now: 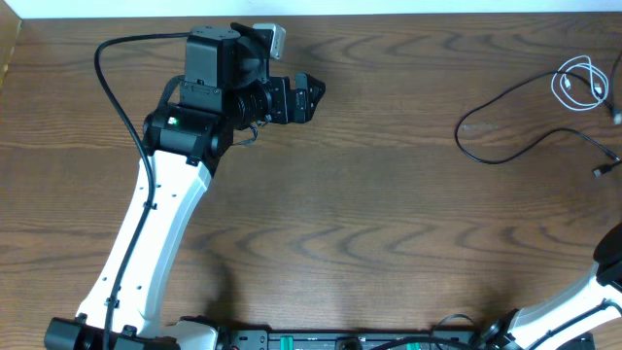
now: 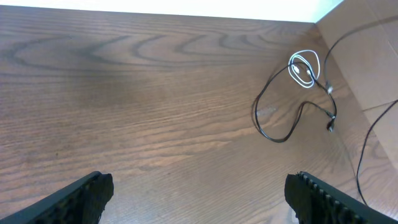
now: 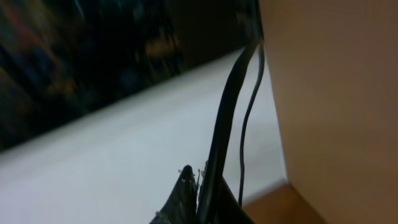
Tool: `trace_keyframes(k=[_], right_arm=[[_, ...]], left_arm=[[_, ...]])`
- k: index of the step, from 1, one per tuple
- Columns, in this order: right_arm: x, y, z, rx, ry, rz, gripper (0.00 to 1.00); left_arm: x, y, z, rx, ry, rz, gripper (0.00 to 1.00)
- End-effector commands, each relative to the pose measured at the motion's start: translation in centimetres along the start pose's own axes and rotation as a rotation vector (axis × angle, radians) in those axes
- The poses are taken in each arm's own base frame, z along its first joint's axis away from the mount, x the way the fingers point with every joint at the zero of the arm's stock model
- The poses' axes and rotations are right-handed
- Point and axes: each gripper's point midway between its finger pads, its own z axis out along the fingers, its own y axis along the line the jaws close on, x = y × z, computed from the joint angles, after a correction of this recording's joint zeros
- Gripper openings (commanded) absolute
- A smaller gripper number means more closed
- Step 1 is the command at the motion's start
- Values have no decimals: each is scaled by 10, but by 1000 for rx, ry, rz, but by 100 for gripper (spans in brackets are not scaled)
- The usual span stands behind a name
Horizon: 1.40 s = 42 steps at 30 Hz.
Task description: Untangle cables
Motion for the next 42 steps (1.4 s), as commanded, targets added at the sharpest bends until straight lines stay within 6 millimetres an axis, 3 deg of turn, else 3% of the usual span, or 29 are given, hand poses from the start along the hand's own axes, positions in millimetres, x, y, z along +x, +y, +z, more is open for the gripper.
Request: trace_keyframes(k=[1,4,7,10,14,17,19,21,23,24,25,27,31,36,39,42], right_arm=[[-69,14,-28,5,-190,105,1],[-92,20,-36,2,-259,90,1],[-89,19,-34,20,-255,56,1],[-49,11,-14,58,-126,-4,1],[30,-8,9,114,123,-59,1],[97,-39,14,222,326,-26,2],[131,-53,13,265,429,0,12],[170,-65,8,297,553,34,28],[202,-75,1,327,658,76,54],[218,-79,-4,343,709,100,62],[246,-85,-15,374,807,141,72],[265,-87,-26,393,888,163,79],[276,-87,-44,428,965,186,91],[268,-76,-56,420,985,202,93],[256,-46,-58,281,987,198,93],[242,4,-63,55,991,159,91]], left_arm=[[1,2,2,-8,0,6,94],[0,2,3,-8,-3,8,94],[-1,2,4,-7,-7,10,94],[-3,3,7,-6,-12,12,94],[-4,8,9,-26,-16,11,94],[-4,9,9,-31,-17,11,94],[-4,9,9,-31,-17,11,94],[-4,9,9,-31,-16,11,94],[-4,9,10,-31,-16,11,94],[-4,9,10,-31,-16,10,94],[-4,9,10,-31,-16,10,94],[-4,9,10,-31,-16,10,94],[-4,9,10,-31,-15,10,94],[-3,9,10,-31,-13,9,94],[-3,9,10,-32,-13,9,94],[-3,9,10,-32,-13,9,94]])
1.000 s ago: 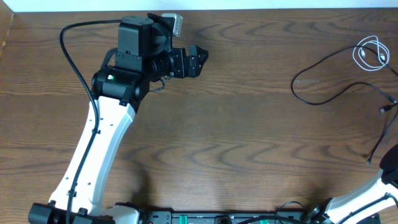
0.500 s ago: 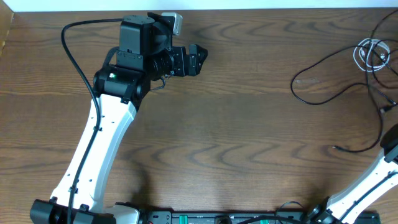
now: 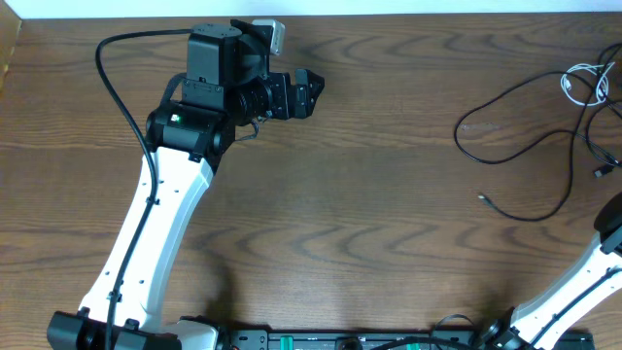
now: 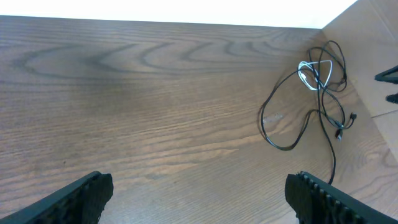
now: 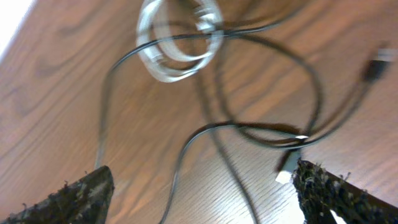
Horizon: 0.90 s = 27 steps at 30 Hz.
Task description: Untangle cables
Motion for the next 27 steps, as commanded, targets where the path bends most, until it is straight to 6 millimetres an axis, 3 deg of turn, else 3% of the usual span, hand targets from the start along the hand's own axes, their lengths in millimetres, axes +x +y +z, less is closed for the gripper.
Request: trace_keyframes(k=[1,9,11,15,22,27], right_arm=[[9,74,-58,-236,-59,-212,91],[68,168,-130,-372,-96,-563,94],[92,198,-161,-411,-130,-651,96],[126,226,-209,-466,-181,-723,99],[153,235,-252,-503,-239,-776,99],[154,234,-258,-505,-252,-779,99]], left_arm=[[4,3,4,-10,11,1,94],[4,3,4,-10,11,1,94],[4,3,4,-10,11,1,94],[4,3,4,-10,11,1,94],[4,3,4,-10,11,1,94],[4,3,4,-10,11,1,94]])
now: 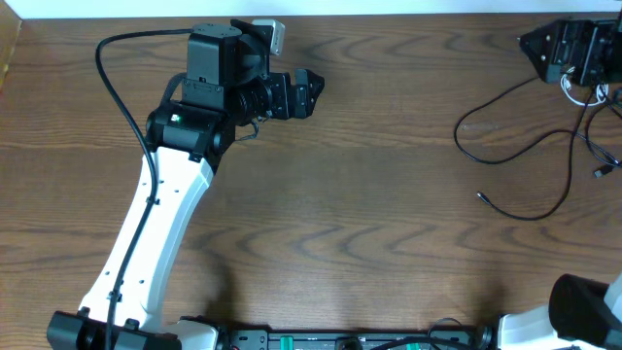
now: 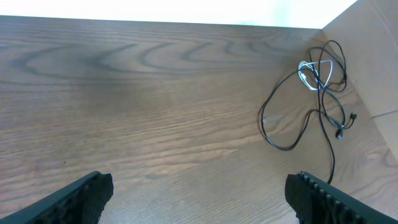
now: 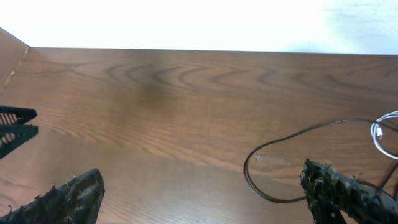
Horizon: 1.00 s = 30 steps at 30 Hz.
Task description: Untangle cables
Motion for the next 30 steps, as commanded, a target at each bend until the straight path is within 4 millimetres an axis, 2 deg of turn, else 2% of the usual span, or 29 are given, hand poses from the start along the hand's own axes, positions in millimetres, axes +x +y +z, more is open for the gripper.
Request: trace_keyframes(k=[1,12,16,19,23,28,30], right_arm=[[-2,4,-3,-7,-9,-18,99],[-1,0,3,-2,5,-12,99],[1,18,-2,-26,-2,-44,99],[-11,26,-10,17,-71,-129,99],[-40,51,-30,10,-247,-244,99],[-40,62,-54,43,-394,-320,99],[-36,59,-57,74,-441,-335,99]], left_arm=[[4,3,4,-10,11,1,94],[4,3,4,-10,11,1,94],[4,3,4,-11,12,1,94],[4,3,4,-10,11,1,94],[4,3,4,-10,11,1,94],[4,4,5,-11,12,1,94],[4,3,4,-11,12,1,94]])
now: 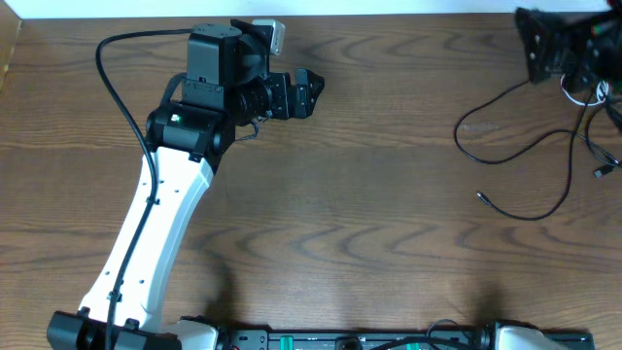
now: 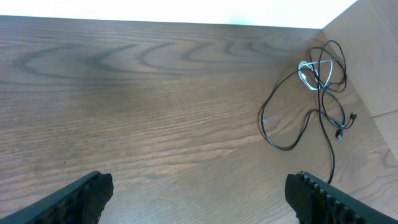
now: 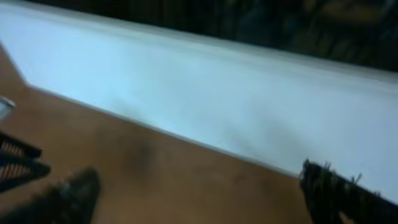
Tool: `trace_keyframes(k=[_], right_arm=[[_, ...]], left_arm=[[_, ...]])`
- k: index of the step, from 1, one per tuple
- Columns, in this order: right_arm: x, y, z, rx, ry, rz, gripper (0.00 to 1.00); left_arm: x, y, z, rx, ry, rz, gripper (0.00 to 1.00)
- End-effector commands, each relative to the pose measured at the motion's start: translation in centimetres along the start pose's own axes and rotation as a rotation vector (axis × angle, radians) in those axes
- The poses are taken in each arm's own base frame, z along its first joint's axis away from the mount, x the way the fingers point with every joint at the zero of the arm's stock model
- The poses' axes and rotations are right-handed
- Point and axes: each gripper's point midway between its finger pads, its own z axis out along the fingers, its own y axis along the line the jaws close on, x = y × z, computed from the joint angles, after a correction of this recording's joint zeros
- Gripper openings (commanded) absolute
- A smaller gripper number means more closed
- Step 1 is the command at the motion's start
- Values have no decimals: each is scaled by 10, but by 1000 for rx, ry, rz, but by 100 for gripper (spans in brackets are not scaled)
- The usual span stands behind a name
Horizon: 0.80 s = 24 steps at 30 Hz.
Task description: Untangle cables
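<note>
The cables lie in a loose tangle at the table's right edge. A black cable (image 1: pixel 496 156) makes a wide loop, a second black strand (image 1: pixel 530 214) ends in a plug, and a small white coil (image 1: pixel 586 92) sits among them. The left wrist view shows the same black cable (image 2: pixel 283 118) and white coil (image 2: pixel 308 73) far off. My left gripper (image 1: pixel 313 94) (image 2: pixel 199 186) hangs open over bare wood at the upper left. The right gripper (image 1: pixel 528 44) (image 3: pixel 199 180), blurred, is open and empty at the top right, just left of the coil.
A white wall (image 3: pixel 205 81) runs behind the table's far edge (image 1: pixel 408 14). The left arm (image 1: pixel 155 214) stretches from the front left up to its gripper. A tan panel (image 2: pixel 373 56) borders the table on the right.
The right wrist view now faces the white wall rather than the tabletop, and is blurred. Its arm no longer shows at the overhead's bottom right. The cables and left arm have not moved.
At first the right gripper was out of the overhead view, seemingly shut on a black cable. It was then open above the tangle, where a further black strand lay on the table. After that it stood at the top right facing across the table, and now faces the wall.
</note>
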Motion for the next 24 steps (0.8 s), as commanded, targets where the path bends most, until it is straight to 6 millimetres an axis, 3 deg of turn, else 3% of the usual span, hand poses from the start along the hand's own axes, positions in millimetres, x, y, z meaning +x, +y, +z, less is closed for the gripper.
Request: trace_keyframes(k=[1,6,16,18,24], right_arm=[[15,-3,-9,66,-34,-32,99],[40,-6,-13,130,-136,-74,99],[141,5,-20,192,-280,-126,99],[169,6,-25,225,-314,-134,99],[223,11,-32,270,-377,-150,99]], left_arm=[[4,3,4,-10,11,1,94],[4,4,5,-11,12,1,94],[4,3,4,-11,12,1,94],[4,3,4,-10,11,1,94],[4,3,4,-11,12,1,94]])
